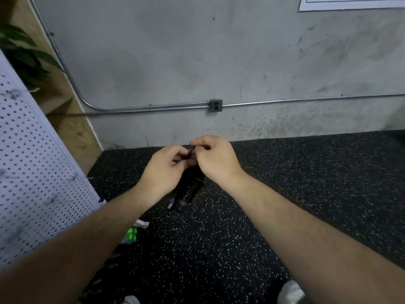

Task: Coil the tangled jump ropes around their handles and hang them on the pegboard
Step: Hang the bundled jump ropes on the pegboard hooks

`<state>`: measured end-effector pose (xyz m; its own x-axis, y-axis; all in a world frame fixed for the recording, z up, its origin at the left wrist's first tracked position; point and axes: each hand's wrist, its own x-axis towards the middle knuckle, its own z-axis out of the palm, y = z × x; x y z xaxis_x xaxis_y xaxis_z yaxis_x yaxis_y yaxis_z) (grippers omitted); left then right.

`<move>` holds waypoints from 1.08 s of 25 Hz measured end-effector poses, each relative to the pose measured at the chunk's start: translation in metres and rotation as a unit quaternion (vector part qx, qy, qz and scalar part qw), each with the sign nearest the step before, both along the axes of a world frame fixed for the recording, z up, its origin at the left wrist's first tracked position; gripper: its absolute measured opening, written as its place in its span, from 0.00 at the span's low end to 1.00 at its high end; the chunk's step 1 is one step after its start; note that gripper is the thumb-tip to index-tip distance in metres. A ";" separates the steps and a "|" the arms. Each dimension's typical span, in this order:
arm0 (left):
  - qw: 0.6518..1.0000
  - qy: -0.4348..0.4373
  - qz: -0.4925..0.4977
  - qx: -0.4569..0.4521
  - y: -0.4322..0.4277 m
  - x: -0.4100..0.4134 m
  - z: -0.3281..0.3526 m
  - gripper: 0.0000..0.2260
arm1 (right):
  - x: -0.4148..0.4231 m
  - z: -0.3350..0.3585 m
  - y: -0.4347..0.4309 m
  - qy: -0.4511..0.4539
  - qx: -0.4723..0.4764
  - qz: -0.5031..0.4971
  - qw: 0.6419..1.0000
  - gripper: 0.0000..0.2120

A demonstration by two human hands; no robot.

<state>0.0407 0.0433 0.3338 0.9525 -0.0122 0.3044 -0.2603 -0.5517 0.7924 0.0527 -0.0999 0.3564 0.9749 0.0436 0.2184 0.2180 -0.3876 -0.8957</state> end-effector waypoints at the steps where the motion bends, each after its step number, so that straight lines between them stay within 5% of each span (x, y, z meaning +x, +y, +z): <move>1: 0.999 0.017 0.020 -0.036 0.007 -0.001 0.004 0.10 | 0.000 0.002 0.008 0.000 -0.002 0.019 1.000 0.13; 10: 0.985 0.027 0.140 -0.097 0.064 -0.025 0.002 0.09 | 0.009 -0.009 0.059 -0.113 -0.090 0.075 0.987 0.12; 14: 0.965 0.054 0.172 -0.191 0.103 -0.049 -0.004 0.04 | 0.006 -0.026 0.090 -0.089 -0.100 0.149 0.980 0.08; 21: 0.963 0.031 0.183 -0.198 0.164 -0.088 -0.006 0.05 | -0.017 -0.035 0.178 -0.039 -0.020 0.180 0.983 0.06; 27: 0.940 -0.010 0.298 -0.164 0.232 -0.113 -0.004 0.07 | -0.036 -0.024 0.268 -0.044 -0.007 0.209 0.977 0.05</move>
